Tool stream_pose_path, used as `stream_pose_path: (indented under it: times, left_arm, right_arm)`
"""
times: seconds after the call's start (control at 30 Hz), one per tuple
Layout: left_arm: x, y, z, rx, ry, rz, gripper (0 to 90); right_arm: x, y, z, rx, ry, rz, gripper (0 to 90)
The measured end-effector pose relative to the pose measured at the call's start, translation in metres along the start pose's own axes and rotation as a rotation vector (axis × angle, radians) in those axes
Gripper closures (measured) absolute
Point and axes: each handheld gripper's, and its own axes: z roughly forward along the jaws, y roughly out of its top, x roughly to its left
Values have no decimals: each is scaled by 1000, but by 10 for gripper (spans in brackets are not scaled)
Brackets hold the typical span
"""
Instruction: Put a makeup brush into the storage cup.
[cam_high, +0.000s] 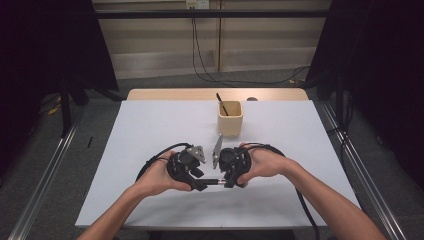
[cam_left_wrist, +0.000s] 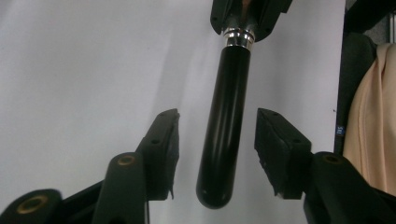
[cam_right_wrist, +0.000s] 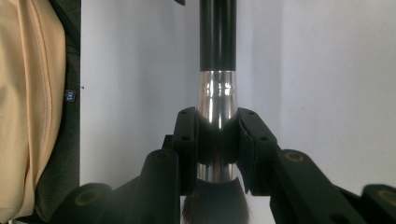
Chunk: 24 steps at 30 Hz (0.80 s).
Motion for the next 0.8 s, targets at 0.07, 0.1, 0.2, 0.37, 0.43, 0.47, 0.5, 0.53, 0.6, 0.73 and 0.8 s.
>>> stream_pose_path:
  times: [0.07, 0.1, 0.2, 0.37, 0.43, 0.47, 0.5, 0.53, 0.6, 0.73, 0.8]
  left_arm:
    - [1, 0, 1, 15, -3, 13, 571]
    - [1, 1, 2, 23, -16, 20, 597]
    - [0, 2, 5, 7, -33, 19, 662]
    - [0, 3, 8, -5, -51, 30, 718]
    - [-2, 4, 10, -8, -44, 29, 725]
    - [-3, 4, 10, -1, -41, 24, 731]
    - [-4, 4, 11, -7, -40, 15, 731]
    - [-5, 4, 11, -2, -42, 16, 735]
    - [-5, 4, 11, -6, -50, 8, 738]
    - [-4, 5, 10, -16, -31, 22, 738]
    - [-6, 5, 12, -18, -23, 26, 744]
  right_arm:
    - [0, 0, -1, -2, -1, 6, 711]
    - [0, -1, -1, -6, 0, 3, 712]
    - [1, -2, -3, -9, 0, 1, 711]
    - [3, -6, -5, -10, 2, -11, 711]
    - [3, -7, -5, -9, 3, -12, 710]
    - [2, -8, -5, -8, 1, -19, 708]
    - [3, -8, -4, -5, -3, -19, 707]
    - [2, -8, -4, -4, -7, -27, 706]
    - [3, -9, -5, -5, -8, -32, 704]
    - [2, -11, -7, -25, -21, -37, 701]
    - [1, -12, -6, -28, -25, -30, 697]
